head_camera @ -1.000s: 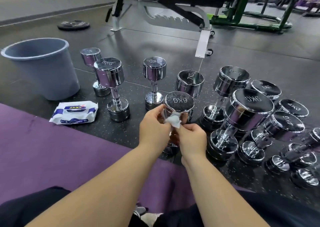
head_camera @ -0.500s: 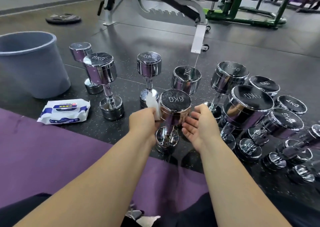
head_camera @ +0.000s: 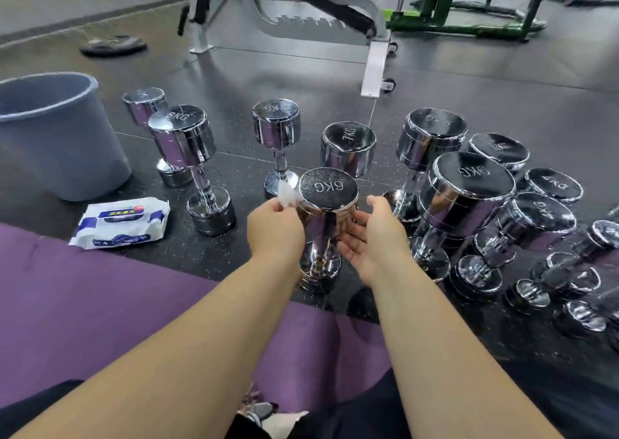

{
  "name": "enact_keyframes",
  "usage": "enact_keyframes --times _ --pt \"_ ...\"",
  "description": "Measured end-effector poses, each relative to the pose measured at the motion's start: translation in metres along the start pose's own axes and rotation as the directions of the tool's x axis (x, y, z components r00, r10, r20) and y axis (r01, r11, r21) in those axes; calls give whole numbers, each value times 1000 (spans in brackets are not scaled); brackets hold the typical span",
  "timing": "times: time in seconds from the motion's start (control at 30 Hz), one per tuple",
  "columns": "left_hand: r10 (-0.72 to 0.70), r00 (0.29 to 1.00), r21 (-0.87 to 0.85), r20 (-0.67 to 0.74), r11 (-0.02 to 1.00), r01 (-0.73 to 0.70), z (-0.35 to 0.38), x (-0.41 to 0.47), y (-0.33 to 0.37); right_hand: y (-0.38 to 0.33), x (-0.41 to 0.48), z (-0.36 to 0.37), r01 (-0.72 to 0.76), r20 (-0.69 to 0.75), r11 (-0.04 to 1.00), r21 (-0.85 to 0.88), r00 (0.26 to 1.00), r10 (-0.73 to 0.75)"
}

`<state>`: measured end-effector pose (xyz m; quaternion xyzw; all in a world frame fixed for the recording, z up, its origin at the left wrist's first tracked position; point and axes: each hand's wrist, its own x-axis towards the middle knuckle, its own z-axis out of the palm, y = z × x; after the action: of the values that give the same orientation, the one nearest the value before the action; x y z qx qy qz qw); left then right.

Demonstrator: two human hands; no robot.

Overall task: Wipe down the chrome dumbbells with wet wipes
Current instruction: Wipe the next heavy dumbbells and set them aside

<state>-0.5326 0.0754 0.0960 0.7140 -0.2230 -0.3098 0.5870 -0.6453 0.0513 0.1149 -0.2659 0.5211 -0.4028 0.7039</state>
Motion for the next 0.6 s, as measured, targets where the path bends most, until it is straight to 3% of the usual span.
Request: enact_keyframes --times 0.1,0.2,0.27,0.33,0.43,0.53,0.6 --pt "341 939 211 55 915 -344 -1 -5 6 2 1 1 -3 15 999 38 1000 2" --pt "534 833 296 144 780 -551 -9 -14 -2 3 7 4 9 34 997 77 999 -12" --pt "598 790 299 134 736 -608 -13 -23 -16 3 10 6 12 40 996 90 999 -15" --pt "499 862 304 89 810 -501 -8 -32 -23 3 13 8 11 37 995 97 999 -15" --pt "163 986 117 32 979 -166 2 -22 -31 5 17 10 20 16 998 53 1000 -21" --pt "-76 996 -187 45 979 83 3 -16 -26 11 20 6 13 -18 1000 22 1000 -13" --pt "-165 976 -299 145 932 202 -3 -19 -18 9 18 1 16 9 998 56 1000 -17"
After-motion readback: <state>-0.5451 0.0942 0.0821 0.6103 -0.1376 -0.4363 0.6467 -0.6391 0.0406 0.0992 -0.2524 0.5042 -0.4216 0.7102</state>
